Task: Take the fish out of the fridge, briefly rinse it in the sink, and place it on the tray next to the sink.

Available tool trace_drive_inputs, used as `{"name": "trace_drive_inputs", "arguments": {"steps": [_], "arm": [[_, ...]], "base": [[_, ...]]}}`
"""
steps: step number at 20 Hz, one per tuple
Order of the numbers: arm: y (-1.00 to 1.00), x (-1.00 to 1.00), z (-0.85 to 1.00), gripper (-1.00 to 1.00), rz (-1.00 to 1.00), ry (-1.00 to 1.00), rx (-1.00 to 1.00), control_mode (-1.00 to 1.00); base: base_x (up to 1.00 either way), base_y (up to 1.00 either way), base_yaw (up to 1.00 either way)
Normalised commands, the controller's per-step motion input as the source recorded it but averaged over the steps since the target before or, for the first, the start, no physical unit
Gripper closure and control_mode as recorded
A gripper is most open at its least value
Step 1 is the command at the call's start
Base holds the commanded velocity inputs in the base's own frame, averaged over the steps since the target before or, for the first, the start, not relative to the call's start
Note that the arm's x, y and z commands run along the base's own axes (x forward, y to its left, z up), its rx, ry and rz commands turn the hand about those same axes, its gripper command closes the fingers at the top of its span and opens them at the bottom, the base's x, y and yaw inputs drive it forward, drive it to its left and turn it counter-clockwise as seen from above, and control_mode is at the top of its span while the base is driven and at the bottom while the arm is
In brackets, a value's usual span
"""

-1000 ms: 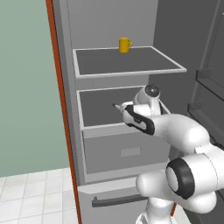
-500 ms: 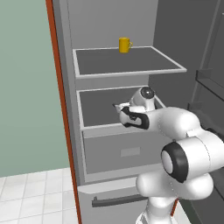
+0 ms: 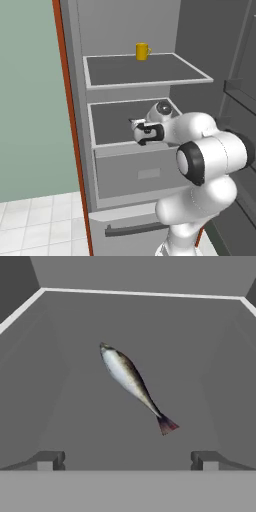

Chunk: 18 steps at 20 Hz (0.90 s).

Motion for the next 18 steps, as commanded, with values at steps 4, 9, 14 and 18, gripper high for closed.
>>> {"name": "trace_drive_inputs", "arguments": {"steps": [4,9,14,18], "arm": [[0.00,0.27,-0.17,-1.00,0.00,0.00,0.00,-1.00],[0.00,0.25,-0.03,-1.00,0.00,0.00,0.00,-1.00],[0.00,0.24,-0.02,-1.00,0.00,0.00,0.00,-1.00],[0.00,0.21,-0.11,-1.00,0.00,0.00,0.00,-1.00]], "base": [[0.00,0.00,0.00],[0.00,0.00,0.00],[0.00,0.00,0.00],[0.00,0.00,0.00]]}}
